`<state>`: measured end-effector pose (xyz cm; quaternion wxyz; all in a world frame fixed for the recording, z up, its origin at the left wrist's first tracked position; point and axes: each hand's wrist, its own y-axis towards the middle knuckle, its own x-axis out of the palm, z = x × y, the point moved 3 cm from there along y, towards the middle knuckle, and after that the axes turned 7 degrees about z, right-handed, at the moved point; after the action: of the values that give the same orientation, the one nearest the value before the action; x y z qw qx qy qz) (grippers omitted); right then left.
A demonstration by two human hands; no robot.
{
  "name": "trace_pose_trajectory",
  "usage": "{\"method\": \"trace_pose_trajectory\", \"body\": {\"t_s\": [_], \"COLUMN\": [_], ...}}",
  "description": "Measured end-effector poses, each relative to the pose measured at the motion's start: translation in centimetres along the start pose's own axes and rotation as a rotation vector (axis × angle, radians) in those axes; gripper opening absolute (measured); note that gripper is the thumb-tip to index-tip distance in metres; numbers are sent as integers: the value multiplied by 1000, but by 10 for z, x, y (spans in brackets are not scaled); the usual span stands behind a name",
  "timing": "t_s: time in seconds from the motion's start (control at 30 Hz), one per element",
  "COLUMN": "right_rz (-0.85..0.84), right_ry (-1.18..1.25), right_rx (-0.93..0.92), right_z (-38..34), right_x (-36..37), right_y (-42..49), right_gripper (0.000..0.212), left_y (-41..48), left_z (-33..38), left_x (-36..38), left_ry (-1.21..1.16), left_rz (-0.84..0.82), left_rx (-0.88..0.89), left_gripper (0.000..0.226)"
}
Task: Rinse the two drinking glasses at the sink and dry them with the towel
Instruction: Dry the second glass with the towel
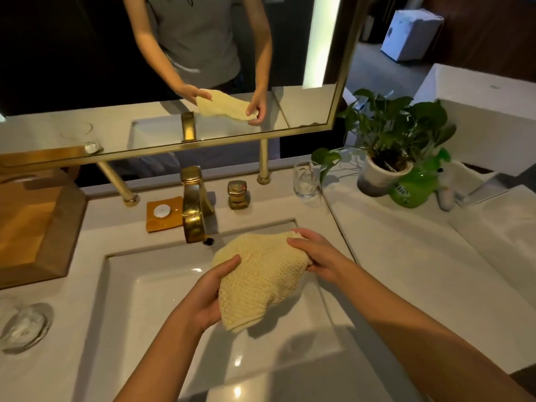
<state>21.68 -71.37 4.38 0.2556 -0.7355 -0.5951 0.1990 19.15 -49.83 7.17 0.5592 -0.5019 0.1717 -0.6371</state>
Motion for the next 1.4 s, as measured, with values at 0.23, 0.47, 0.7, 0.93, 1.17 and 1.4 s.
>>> {"method": "trace_pose_trajectory", "body": {"t_s": [0.23, 0.47, 0.7, 0.93, 1.17, 1.4], "right_rz": [116, 546, 578, 333, -179, -79], "right_ry": [15, -254, -240, -120, -360, -1745], "right_rx": [-112, -432, -435, -458, -394, -995], "right_z": [-29, -53, -66, -38, -13, -21], "right_x": [-24, -43, -28, -17, 6, 57], "right_y": [60, 129, 147, 106, 16, -40], "right_gripper": [22, 85, 84, 80, 67, 81], "left_y": [39, 75, 70, 45, 7, -30], "left_z": [23, 49, 49, 30, -8, -13], "left_x": [48, 61, 39, 8, -36, -54], "left_ry": [-57, -51, -30, 16, 54, 196], "left_rz": [-27, 43, 54, 106, 185, 247], "left_rx": [-3, 31, 31, 67, 98, 292], "left_gripper": [47, 28, 42, 41, 31, 22]}}
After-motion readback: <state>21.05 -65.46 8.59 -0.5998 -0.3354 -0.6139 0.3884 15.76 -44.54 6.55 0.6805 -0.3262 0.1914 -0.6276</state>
